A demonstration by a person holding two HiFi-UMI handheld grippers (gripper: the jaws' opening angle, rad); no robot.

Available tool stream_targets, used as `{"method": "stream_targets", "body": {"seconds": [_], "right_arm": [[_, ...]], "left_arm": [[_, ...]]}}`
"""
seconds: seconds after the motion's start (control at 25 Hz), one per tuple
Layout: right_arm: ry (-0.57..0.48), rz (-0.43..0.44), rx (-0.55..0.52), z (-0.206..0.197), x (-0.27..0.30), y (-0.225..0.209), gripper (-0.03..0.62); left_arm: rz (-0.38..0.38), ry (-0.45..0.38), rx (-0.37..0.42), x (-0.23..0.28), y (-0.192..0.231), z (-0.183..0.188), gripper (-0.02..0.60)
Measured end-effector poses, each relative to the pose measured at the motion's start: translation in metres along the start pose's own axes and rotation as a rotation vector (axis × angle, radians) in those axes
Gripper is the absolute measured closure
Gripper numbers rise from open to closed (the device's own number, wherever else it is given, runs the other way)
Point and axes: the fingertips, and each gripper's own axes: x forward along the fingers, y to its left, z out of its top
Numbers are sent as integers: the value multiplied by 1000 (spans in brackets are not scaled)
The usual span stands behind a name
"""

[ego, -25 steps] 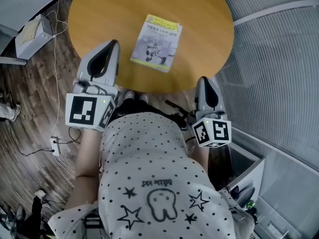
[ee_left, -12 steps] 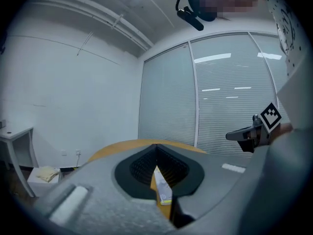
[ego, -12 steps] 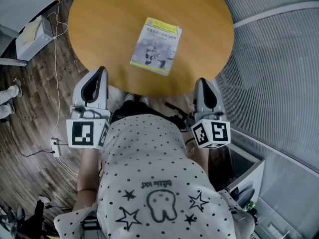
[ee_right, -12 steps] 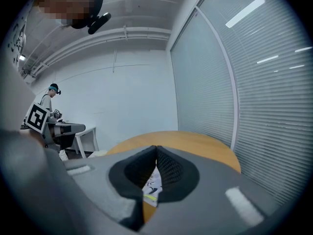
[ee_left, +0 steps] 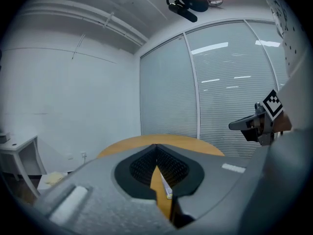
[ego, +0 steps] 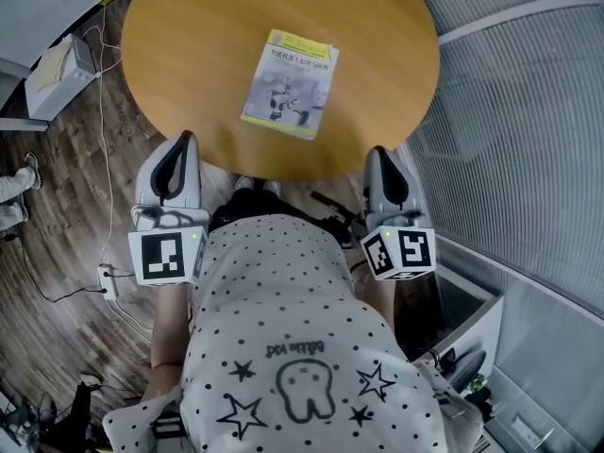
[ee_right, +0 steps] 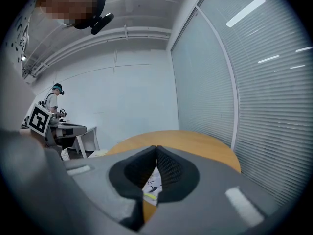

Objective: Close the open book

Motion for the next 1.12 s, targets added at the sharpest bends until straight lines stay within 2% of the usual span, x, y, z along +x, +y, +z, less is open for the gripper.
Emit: {"method": "stream_targets", "body": {"seconds": [0.24,0.8,1.12], "right_arm": [[8,2,-14,2,-1,4,589],[12,-21,-18,3,-5,0,589],[12,-20,-24,4,-6,1,589]], "left_arm": [[1,4,10,2,2,3,572],[-58,-3,6,9,-13,4,571],[-59,-11,2,8,-12,8,572]]}}
